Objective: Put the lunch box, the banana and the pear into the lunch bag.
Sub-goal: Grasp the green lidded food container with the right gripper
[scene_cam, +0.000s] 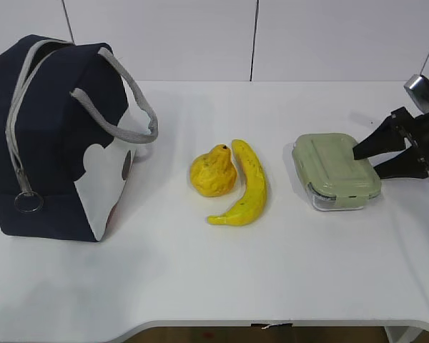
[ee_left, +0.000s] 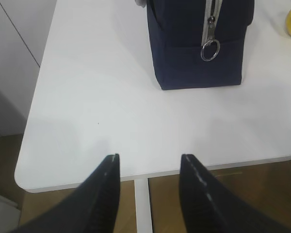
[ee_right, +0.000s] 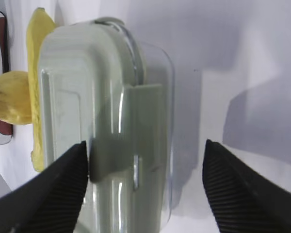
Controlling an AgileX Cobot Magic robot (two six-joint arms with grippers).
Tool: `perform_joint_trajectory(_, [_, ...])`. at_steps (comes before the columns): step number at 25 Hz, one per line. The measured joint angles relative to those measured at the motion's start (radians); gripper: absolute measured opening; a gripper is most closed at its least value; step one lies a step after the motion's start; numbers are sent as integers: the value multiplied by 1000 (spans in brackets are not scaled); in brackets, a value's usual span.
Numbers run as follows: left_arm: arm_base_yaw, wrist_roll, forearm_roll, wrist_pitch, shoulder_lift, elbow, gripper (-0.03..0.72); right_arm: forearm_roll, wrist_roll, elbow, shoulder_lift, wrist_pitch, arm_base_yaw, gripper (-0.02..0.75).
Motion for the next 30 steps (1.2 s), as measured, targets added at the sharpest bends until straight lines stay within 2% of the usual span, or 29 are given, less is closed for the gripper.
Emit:
perform_joint_trajectory(6, [0,0,0,0,0,0,308,45,-35,-1,2,-4,0,579])
perform_joint_trajectory(23, [0,0,0,0,0,0,308,49,-57,-1,3,-8,51,577])
perform_joint_trajectory(30, [0,0,0,0,0,0,308,52,-58,-3,31,0,51,497])
